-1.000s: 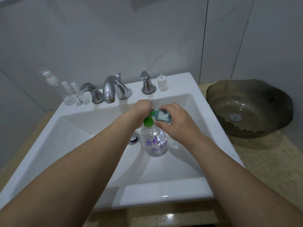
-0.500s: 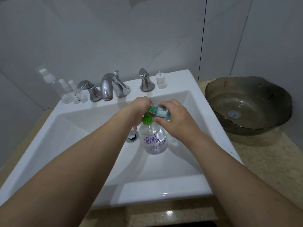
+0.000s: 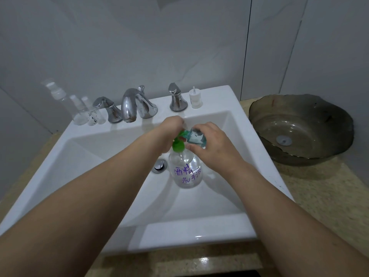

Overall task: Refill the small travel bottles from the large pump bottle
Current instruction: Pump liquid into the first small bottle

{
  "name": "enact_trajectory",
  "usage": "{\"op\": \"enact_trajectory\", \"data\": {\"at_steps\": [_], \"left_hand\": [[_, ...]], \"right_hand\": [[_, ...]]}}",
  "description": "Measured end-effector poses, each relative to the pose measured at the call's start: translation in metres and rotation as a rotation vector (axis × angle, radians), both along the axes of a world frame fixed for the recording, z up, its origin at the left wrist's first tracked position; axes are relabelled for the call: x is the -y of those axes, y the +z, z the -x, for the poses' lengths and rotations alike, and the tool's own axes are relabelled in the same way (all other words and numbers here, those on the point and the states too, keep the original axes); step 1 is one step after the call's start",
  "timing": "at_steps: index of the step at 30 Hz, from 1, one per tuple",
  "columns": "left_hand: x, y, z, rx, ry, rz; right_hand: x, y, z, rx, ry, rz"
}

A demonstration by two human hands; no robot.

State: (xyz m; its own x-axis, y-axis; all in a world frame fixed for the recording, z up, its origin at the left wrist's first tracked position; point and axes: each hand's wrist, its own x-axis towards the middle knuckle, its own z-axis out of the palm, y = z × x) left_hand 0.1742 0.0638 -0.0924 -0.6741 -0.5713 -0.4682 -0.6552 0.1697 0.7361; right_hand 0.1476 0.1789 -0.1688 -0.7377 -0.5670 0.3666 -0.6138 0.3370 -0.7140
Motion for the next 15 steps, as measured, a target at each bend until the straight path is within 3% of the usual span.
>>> {"op": "enact_trajectory", "data": {"at_steps": [6, 11, 15], "left_hand": [[0.0014, 0.0051, -0.0003, -0.008, -0.039, 0.015], [-0.0010, 0.0032, 0.0019, 0.036, -0.147, 0.149], [-0.0012, -0.0022, 0.0043, 0.035, -0.094, 0.153]], "right_hand": [[-0.0008, 0.0019, -0.0001, -0.009, -0.001, 0.020], [0.0008, 0.0010, 0.0003, 0.010, -0.008, 0.030], [-0.0004, 0.0007, 0.0005, 0.023, -0.008, -0.004]]}}
